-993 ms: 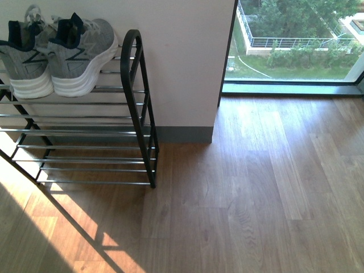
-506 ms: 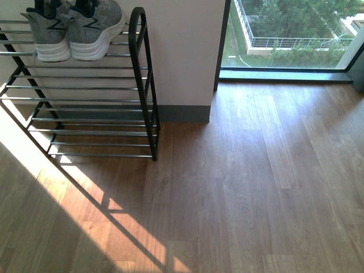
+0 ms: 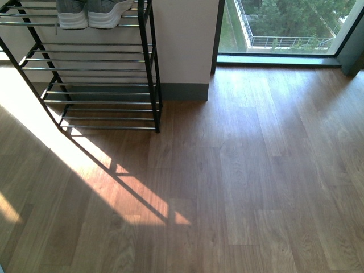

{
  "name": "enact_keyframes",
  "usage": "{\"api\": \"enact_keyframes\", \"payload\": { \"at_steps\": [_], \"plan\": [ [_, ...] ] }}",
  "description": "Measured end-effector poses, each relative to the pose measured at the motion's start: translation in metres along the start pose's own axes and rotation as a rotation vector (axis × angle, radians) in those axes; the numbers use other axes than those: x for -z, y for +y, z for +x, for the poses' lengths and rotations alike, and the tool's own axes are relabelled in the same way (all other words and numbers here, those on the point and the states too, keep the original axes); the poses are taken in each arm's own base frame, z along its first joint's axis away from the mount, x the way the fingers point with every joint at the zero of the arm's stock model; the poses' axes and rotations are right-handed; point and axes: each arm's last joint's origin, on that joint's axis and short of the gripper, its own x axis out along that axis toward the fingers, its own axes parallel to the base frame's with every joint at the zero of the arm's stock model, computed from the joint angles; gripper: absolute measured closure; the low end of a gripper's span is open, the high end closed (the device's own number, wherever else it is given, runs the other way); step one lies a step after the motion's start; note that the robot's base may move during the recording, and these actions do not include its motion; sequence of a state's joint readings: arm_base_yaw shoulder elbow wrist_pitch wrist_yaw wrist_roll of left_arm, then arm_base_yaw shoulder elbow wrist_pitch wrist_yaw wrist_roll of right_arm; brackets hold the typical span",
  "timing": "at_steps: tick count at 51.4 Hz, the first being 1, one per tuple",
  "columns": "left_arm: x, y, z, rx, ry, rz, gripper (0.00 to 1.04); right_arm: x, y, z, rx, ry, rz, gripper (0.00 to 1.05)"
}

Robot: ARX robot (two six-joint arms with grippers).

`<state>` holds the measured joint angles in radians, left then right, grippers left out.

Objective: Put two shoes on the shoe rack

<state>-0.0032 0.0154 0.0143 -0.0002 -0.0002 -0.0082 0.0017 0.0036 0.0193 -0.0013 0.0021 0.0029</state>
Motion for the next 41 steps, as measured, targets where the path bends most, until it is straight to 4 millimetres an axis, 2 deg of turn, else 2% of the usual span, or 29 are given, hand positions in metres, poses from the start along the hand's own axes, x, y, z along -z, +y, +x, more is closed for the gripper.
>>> {"api": "enact_keyframes", "payload": {
  "at_steps": [41],
  "plan": [
    [0.0000, 0.0000, 0.0000, 0.001, 0.000, 0.000, 0.09, 0.0000, 0.0000, 0.0000, 0.001, 0.000, 0.000, 0.09]
  ]
}}
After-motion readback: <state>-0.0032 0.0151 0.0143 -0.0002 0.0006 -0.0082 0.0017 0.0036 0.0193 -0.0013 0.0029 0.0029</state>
